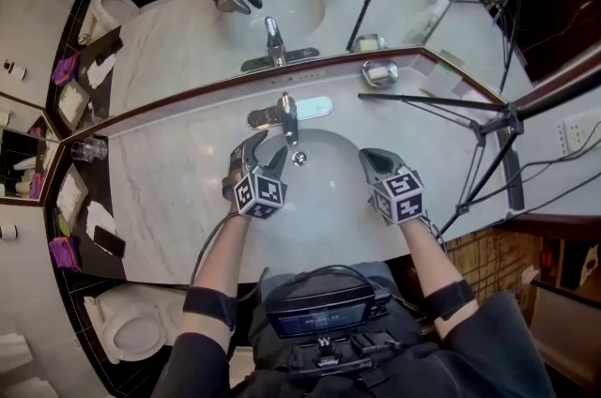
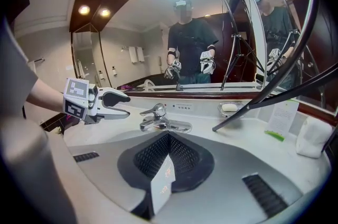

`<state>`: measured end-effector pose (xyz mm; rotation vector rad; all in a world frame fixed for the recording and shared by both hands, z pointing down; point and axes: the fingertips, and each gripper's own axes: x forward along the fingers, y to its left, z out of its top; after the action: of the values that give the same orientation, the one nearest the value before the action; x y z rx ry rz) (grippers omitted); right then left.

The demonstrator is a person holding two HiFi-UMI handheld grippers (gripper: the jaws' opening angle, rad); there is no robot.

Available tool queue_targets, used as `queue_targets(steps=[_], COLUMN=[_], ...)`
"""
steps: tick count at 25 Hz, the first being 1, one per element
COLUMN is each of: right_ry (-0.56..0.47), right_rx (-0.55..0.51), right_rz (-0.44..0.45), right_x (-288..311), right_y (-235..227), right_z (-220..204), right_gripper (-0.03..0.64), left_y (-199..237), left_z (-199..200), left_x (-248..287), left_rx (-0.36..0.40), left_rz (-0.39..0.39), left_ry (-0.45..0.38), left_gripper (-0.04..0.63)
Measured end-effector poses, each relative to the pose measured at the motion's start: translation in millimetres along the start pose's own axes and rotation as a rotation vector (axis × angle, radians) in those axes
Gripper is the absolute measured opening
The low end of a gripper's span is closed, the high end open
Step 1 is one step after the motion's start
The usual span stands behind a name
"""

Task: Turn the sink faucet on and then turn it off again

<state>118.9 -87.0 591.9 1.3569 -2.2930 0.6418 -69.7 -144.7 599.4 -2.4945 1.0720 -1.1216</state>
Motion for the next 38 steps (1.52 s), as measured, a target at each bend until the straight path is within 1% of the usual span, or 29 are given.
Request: queue_targets(steps=[2, 6, 9, 12, 18, 23, 29, 34, 36, 38], right_ry=[0.006, 0.017, 0.023, 0.028, 0.025, 0.027, 0.027, 0.035, 0.034, 0.034], right_rx=[-0.001, 0.003, 0.009, 0.008, 0.015, 0.021, 0.022, 0.026, 0.026, 0.024], right_rz=[-0.009, -0.019, -0.027, -0.030, -0.041, -0.045, -0.031, -0.025, -0.022, -0.018], right_x=[0.4, 3.2, 6.3, 8.9, 10.6, 11.3, 17.1, 19.1, 20.7, 22.3], right_y=[-4.3, -12.6, -15.7, -15.5, -19.3, -24.7, -20.7, -19.7, -18.9, -17.6], right_z=[-1.8, -6.6, -9.9, -11.5, -9.7, -10.6, -10.4, -12.8, -12.4, -12.0], right_gripper=[0.018, 0.018, 0.018, 0.018, 0.018, 0.018, 0.018, 0.018, 0.018, 0.018], left_y=[1.0, -3.8, -7.4, -6.4, -6.0, -2.5, -0.6, -1.5, -0.5, 8.6], left_z=[3.1, -0.8, -2.2, 0.3, 3.4, 10.4, 9.9, 12.2, 13.6, 20.0], left_x=[10.8, 33.1, 44.4, 53.9, 70.6, 75.0, 78.6, 80.0, 80.1, 80.8], left_rx=[0.063, 0.141, 0.182, 0.197, 0.194, 0.188, 0.147, 0.153, 0.139, 0.106], left_rz=[0.003, -0.020, -0.037, -0.035, -0.041, -0.027, -0.038, -0.070, -0.074, -0.055], left_ry=[0.008, 0.026, 0.031, 0.027, 0.033, 0.021, 0.011, 0.006, -0.001, -0.016], left_gripper=[0.245, 0.245, 0.245, 0.245, 0.244, 0.209, 0.195, 0.187, 0.168, 0.136])
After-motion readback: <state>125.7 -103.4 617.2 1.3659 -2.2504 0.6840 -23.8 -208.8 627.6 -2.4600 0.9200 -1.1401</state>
